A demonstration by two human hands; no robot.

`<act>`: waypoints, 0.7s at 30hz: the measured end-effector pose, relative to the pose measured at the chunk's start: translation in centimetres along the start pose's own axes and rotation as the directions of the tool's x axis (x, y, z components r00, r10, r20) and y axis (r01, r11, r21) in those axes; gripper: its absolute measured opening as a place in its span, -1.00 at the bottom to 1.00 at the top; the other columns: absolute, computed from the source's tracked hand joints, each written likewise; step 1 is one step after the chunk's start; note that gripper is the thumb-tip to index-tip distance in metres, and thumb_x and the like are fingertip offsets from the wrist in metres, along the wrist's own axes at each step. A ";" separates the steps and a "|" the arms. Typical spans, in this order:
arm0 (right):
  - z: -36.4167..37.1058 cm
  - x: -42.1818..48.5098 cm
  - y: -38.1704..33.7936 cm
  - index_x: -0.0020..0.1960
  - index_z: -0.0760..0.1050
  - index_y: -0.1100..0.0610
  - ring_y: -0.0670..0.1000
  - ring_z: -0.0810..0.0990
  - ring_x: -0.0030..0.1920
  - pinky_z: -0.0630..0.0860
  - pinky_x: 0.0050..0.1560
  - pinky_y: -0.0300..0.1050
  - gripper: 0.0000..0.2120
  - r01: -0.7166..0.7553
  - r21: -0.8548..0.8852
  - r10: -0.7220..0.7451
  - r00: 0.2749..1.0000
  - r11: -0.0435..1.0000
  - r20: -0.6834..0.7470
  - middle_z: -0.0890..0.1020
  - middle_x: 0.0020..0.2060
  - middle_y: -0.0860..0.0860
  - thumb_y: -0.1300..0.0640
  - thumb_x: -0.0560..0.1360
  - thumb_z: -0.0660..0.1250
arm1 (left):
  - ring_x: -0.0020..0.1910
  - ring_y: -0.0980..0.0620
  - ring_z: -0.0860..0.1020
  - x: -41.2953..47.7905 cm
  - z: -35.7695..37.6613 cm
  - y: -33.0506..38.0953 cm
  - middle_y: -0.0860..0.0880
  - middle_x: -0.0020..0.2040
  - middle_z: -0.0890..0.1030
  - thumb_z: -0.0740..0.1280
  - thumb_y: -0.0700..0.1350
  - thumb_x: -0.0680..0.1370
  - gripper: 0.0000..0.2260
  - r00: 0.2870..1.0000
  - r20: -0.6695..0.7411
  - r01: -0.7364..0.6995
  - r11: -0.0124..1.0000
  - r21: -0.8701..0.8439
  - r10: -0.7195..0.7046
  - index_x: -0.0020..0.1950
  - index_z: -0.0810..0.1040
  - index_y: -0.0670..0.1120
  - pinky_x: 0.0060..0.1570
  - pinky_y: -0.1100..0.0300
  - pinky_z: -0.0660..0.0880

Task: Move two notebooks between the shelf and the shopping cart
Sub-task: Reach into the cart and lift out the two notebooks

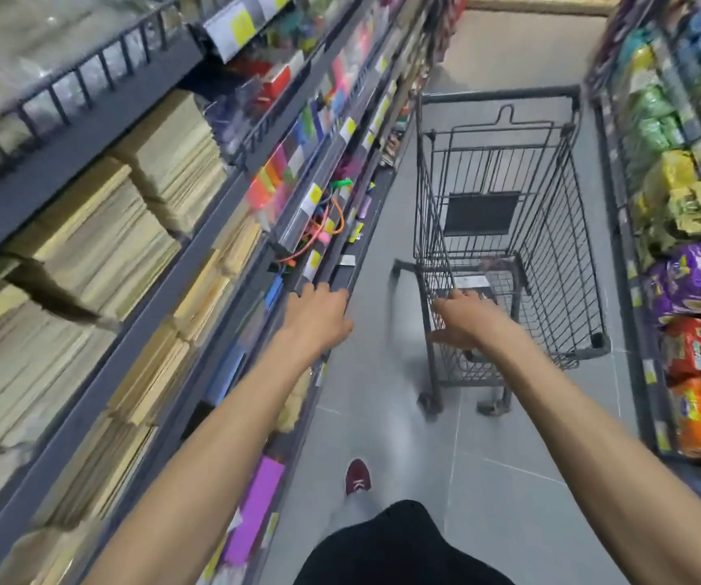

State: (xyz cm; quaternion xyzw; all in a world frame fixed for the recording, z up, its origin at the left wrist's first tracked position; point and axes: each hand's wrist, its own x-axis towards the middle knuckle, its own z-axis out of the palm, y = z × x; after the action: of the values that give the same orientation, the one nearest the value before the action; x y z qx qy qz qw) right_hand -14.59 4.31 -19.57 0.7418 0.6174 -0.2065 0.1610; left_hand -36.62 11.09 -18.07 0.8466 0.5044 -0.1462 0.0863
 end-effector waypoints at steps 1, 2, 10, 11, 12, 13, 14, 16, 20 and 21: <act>-0.2 0.9 1.0 0.42 0.41 0.06 0.24 0.39 0.39 0.42 0.34 0.28 -0.46 -0.035 0.032 0.035 0.999 0.999 0.011 0.42 0.40 0.16 -0.17 0.53 0.35 | 0.36 -0.23 0.38 1.7 -0.5 0.5 -0.16 0.34 0.47 0.25 0.08 0.61 -0.62 0.999 0.004 -0.035 0.999 0.008 0.035 0.35 0.44 -0.09 0.24 -0.11 0.37; -0.3 1.7 2.0 0.43 0.40 0.03 0.25 0.38 0.41 0.41 0.35 0.33 -0.43 -0.069 0.061 0.068 0.997 0.996 0.024 0.40 0.42 0.15 -0.18 0.51 0.37 | 0.37 -0.22 0.38 3.5 -0.9 0.9 -0.16 0.34 0.47 0.24 0.08 0.62 -0.62 0.997 0.012 -0.073 0.997 0.020 0.073 0.36 0.44 -0.09 0.25 -0.11 0.36; 0.4 7.0 7.3 0.47 0.35 0.05 0.22 0.40 0.42 0.39 0.40 0.26 -0.38 -0.259 0.164 0.245 0.964 0.952 0.099 0.36 0.47 0.17 -0.20 0.51 0.37 | 0.38 -0.23 0.39 15.4 -3.2 5.0 -0.16 0.36 0.48 0.24 0.06 0.62 -0.57 0.953 0.083 -0.300 0.944 0.135 0.291 0.44 0.42 -0.06 0.28 -0.11 0.37; 0.5 7.8 8.0 0.45 0.37 0.06 0.23 0.41 0.41 0.40 0.40 0.24 -0.40 -0.279 0.177 0.263 0.958 0.944 0.111 0.36 0.48 0.17 -0.19 0.51 0.36 | 0.38 -0.22 0.40 17.0 -3.3 5.6 -0.16 0.35 0.49 0.24 0.07 0.61 -0.57 0.946 0.091 -0.322 0.935 0.146 0.312 0.45 0.42 -0.05 0.28 -0.09 0.38; 0.7 8.7 8.8 0.46 0.37 0.06 0.23 0.42 0.41 0.40 0.40 0.23 -0.40 -0.291 0.198 0.274 0.955 0.936 0.109 0.34 0.49 0.16 -0.18 0.52 0.36 | 0.37 -0.21 0.41 18.6 -3.5 6.3 -0.16 0.35 0.50 0.24 0.09 0.61 -0.57 0.937 0.099 -0.347 0.924 0.162 0.335 0.44 0.43 -0.04 0.27 -0.08 0.39; 0.8 9.4 9.7 0.46 0.37 0.06 0.22 0.44 0.40 0.42 0.39 0.22 -0.40 -0.307 0.222 0.288 0.951 0.925 0.115 0.35 0.49 0.15 -0.19 0.52 0.36 | 0.36 -0.21 0.43 20.1 -3.7 7.0 -0.16 0.34 0.50 0.24 0.09 0.60 -0.57 0.928 0.108 -0.371 0.911 0.179 0.356 0.42 0.44 -0.04 0.25 -0.06 0.41; 0.9 10.0 10.5 0.45 0.38 0.06 0.21 0.45 0.39 0.43 0.38 0.22 -0.39 -0.320 0.241 0.299 0.947 0.916 0.117 0.38 0.48 0.13 -0.20 0.51 0.36 | 0.35 -0.21 0.44 21.6 -3.7 7.7 -0.16 0.34 0.50 0.24 0.09 0.60 -0.58 0.919 0.119 -0.392 0.900 0.190 0.375 0.41 0.45 -0.05 0.23 -0.06 0.42; 1.0 11.3 12.1 0.41 0.41 0.07 0.18 0.44 0.39 0.43 0.38 0.22 -0.42 -0.355 0.287 0.331 0.935 0.890 0.130 0.43 0.43 0.12 -0.19 0.50 0.37 | 0.36 -0.20 0.42 24.5 -4.1 9.2 -0.16 0.35 0.49 0.24 0.07 0.61 -0.59 0.900 0.136 -0.435 0.877 0.202 0.415 0.41 0.45 -0.07 0.22 -0.06 0.42; 1.4 14.2 15.3 0.35 0.44 0.13 0.16 0.45 0.37 0.42 0.40 0.19 -0.45 -0.419 0.355 0.379 0.908 0.835 0.181 0.46 0.39 0.13 -0.19 0.50 0.37 | 0.37 -0.23 0.39 30.3 -4.5 12.3 -0.17 0.34 0.49 0.22 0.02 0.63 -0.60 0.856 0.160 -0.517 0.826 0.225 0.492 0.43 0.41 -0.09 0.22 -0.07 0.40; 1.4 14.9 16.2 0.35 0.44 0.13 0.17 0.44 0.39 0.39 0.42 0.19 -0.46 -0.441 0.363 0.393 0.897 0.821 0.201 0.43 0.41 0.14 -0.19 0.51 0.36 | 0.36 -0.25 0.40 31.8 -4.4 13.2 -0.17 0.34 0.48 0.21 0.03 0.63 -0.60 0.848 0.179 -0.529 0.818 0.228 0.499 0.43 0.41 -0.09 0.22 -0.08 0.39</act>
State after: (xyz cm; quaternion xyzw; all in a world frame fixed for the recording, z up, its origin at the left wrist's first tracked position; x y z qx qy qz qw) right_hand 3.39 13.24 -28.57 0.8623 0.3741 -0.3309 0.0834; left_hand -10.04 32.48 -24.61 0.9455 0.2269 -0.2311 0.0349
